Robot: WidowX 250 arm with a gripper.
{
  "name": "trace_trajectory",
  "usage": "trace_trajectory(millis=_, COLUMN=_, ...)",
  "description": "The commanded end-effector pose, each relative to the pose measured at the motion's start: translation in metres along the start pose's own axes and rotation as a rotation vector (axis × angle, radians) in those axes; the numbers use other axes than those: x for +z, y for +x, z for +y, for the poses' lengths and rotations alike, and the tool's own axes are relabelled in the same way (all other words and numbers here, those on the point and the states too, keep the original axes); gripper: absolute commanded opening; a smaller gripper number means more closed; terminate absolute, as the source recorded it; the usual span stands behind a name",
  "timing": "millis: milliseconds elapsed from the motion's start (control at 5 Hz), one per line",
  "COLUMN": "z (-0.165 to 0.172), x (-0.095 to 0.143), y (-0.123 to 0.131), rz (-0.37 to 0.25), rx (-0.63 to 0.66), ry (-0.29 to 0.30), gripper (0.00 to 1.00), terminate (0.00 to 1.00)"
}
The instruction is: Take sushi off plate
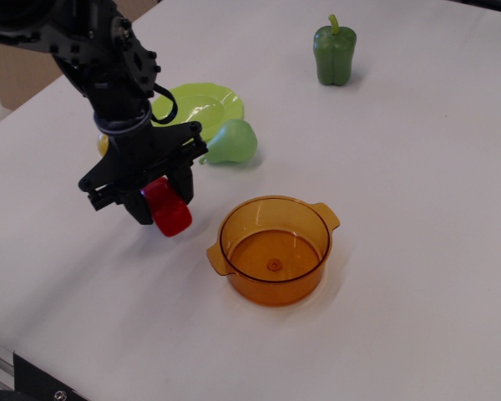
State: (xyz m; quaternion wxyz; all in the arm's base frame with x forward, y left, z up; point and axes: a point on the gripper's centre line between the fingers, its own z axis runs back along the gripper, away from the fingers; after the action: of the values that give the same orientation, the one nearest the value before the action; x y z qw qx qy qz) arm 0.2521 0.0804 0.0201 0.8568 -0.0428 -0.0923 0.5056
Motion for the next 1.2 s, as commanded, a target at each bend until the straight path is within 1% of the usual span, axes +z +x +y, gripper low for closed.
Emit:
trace_trajectory(millis=0, z=0.002, x=0.011, y=0.008, rz=0.004, rx=-0.007, ry=-0.023, gripper=1.00, terminate=0.00)
trace_trajectory(millis=200, z=0.002, x=0.028, y=0.006, rz=-0.013, rx=-0.010, ry=-0.034, gripper=1.00, terminate=0.00)
trace_trajectory(millis=400, z=-0.002, x=0.056, y=0.006, rz=-0.039, rx=0.001, ry=-0.051, gripper=1.00, terminate=0.00)
trace_trajectory(millis=600, z=-0.011, x=0.082, y=0.008, rz=-0.055, rx=-0.045, ry=-0.104, gripper=1.00, terminate=0.00)
trace_trajectory(millis=800, z=-0.019, x=0.096, y=0.007, rz=-0.071, rx=-0.102, ry=-0.127, gripper=1.00, terminate=0.00)
trace_trajectory(millis=1000, z=-0.019, x=0.096, y=0.007, rz=-0.071, rx=-0.102, ry=-0.127, gripper=1.00, terminate=0.00)
